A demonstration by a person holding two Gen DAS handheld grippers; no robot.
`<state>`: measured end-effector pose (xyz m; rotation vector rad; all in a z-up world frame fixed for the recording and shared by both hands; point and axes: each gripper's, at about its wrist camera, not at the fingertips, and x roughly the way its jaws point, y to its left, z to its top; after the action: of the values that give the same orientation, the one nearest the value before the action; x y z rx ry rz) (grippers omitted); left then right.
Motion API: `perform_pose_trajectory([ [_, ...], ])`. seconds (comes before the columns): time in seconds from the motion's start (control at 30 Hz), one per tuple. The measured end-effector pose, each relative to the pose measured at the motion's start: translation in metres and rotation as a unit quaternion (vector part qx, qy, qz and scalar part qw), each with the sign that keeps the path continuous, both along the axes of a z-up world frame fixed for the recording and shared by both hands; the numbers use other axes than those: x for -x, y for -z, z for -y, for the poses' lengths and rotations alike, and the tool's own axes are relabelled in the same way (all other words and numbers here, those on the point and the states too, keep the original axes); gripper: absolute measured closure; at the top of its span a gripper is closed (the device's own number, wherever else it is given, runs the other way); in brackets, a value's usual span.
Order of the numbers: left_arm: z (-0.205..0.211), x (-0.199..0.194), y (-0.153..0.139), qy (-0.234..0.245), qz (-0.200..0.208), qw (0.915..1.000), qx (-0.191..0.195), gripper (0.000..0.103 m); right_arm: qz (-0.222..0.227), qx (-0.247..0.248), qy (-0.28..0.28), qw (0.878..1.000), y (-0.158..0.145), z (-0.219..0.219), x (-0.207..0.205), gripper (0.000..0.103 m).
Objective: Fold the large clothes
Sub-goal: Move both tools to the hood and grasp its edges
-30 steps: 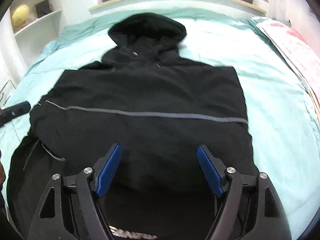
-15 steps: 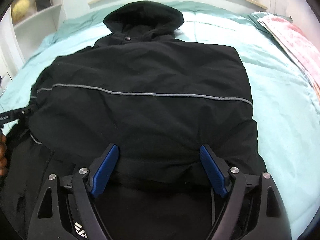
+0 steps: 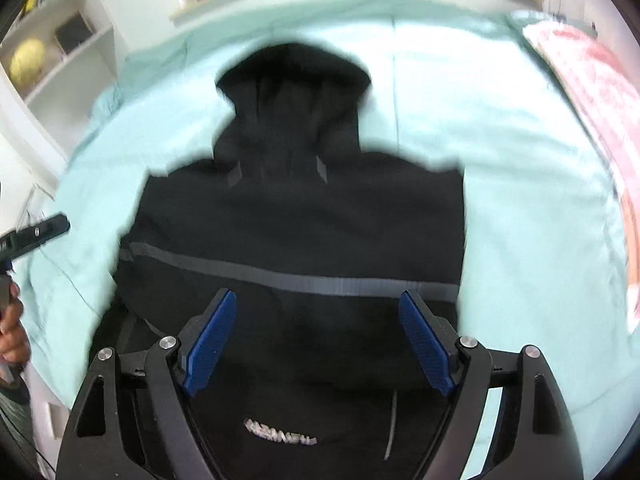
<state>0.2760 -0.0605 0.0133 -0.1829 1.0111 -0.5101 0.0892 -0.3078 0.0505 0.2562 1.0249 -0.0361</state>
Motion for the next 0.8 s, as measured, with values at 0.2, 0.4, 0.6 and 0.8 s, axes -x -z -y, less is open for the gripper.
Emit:
perform_pose_trajectory([
  [0.2,0.018,-0.052,-0.04,0.013,0.013,0.9996,0.022,0.029,0.055,0.005,0.048,0.997,-0.072,0.029,-0.049,0.018],
  [0.4,0.059,-0.125,-0.042,0.021,0.034,0.9985,-0.038,0.029,0.048,-0.033,0.09,0.994,-0.066,0.054,-0.123,0.018],
  [0.6,0.105,-0.219,0.027,0.011,-0.011,0.9977,-0.066,0.029,-0.004,-0.028,0.095,0.995,-0.003,0.075,-0.216,0.017],
  [0.8,0.133,-0.285,0.093,-0.008,-0.035,0.9949,-0.094,0.029,-0.028,-0.007,0.09,0.996,0.047,0.089,-0.276,0.017],
])
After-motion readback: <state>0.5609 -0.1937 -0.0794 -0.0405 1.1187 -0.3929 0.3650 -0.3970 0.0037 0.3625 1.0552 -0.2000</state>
